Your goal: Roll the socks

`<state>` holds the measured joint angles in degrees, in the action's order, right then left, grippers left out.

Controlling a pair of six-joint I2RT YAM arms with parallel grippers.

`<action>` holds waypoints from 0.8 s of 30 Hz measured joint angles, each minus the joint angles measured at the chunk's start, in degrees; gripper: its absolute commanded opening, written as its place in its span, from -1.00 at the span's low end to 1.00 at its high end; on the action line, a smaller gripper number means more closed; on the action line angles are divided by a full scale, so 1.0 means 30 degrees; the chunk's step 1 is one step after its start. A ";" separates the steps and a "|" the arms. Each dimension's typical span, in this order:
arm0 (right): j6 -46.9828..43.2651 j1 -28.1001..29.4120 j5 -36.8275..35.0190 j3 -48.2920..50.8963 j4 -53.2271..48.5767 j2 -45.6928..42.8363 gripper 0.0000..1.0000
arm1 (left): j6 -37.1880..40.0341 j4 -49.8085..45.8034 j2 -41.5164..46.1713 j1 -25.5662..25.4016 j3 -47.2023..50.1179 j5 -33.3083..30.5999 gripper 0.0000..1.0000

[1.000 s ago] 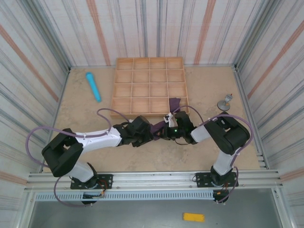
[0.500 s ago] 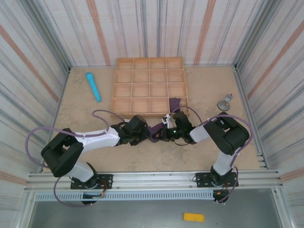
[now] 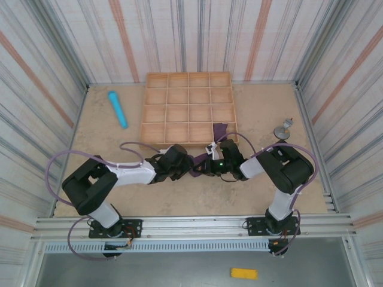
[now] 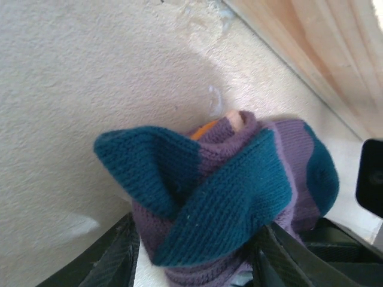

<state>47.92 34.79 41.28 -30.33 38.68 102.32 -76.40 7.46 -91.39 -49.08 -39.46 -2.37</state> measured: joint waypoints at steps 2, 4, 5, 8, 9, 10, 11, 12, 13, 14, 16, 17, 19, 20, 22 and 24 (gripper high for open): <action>0.0007 0.0000 0.0124 0.0000 0.0270 0.0138 -1.00 | -0.0131 0.0780 -0.0197 0.0000 0.0175 -0.0117 -0.07; 0.0007 0.0000 0.0197 0.0000 0.0532 0.0270 -1.00 | -0.0284 0.1479 -0.0415 0.0000 0.0291 -0.0189 -0.18; 0.0007 0.0000 0.0211 0.0000 0.0634 0.0321 -1.00 | -0.0335 0.1676 -0.0510 0.0000 0.0306 -0.0233 -0.28; 0.0015 0.0000 0.0248 0.0000 0.0962 0.0503 -1.00 | -0.0532 0.2339 -0.0882 0.0000 0.0372 -0.0372 -0.58; 0.0015 -0.0015 0.0240 0.0000 0.1049 0.0525 -1.00 | -0.0576 0.2616 -0.0940 0.0000 0.0430 -0.0444 -0.66; 0.0015 -0.0044 0.0233 0.0000 0.1071 0.0525 -1.00 | -0.0648 0.2805 -0.0962 0.0007 0.0495 -0.0517 -0.72; 0.0015 -0.0080 0.0226 0.0000 0.1093 0.0525 -1.00 | -0.0634 0.2951 -0.0969 0.0000 0.0539 -0.0583 -0.79; 0.0022 -0.0109 0.0226 0.0000 0.1100 0.0525 -1.00 | -0.0641 0.3060 -0.0984 0.0000 0.0561 -0.0597 -0.88; 0.0022 -0.0109 0.0211 0.0000 0.1093 0.0525 -0.95 | -0.0641 0.3060 -0.0984 0.0007 0.0576 -0.0597 -0.94; 0.0022 -0.0109 0.0189 0.0000 0.1042 0.0503 -0.76 | -0.0634 0.3060 -0.0984 0.0000 0.0576 -0.0605 -1.00; -0.0007 -0.0102 0.0022 -0.0007 0.0605 0.0248 -0.51 | -0.0627 0.3038 -0.0962 0.0000 0.0576 -0.0576 -1.00; -0.0058 -0.0087 -0.0117 -0.0007 0.0153 0.0007 -0.44 | -0.0627 0.2965 -0.0940 0.0000 0.0554 -0.0517 -1.00; -0.0277 0.0058 -0.0401 -0.0131 -0.1355 -0.0765 -0.18 | -0.0605 0.2659 -0.0882 -0.0015 0.0437 -0.0372 -1.00; -0.0525 0.0197 -0.0517 -0.0255 -0.2404 -0.1326 -0.10 | -0.0554 0.2463 -0.0794 -0.0015 0.0401 -0.0233 -1.00; -0.0896 0.0466 -0.0882 -0.0554 -0.4444 -0.2506 0.02 | -0.0437 0.2113 -0.0641 -0.0015 0.0372 -0.0080 -1.00; -0.1443 0.0656 -0.1384 -0.0976 -0.6885 -0.3861 0.09 | -0.0175 0.1734 -0.0415 -0.0015 0.0372 0.0015 -1.00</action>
<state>43.59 36.75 37.12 -33.26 18.02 90.74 -76.93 12.67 -92.64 -49.12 -38.35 -2.33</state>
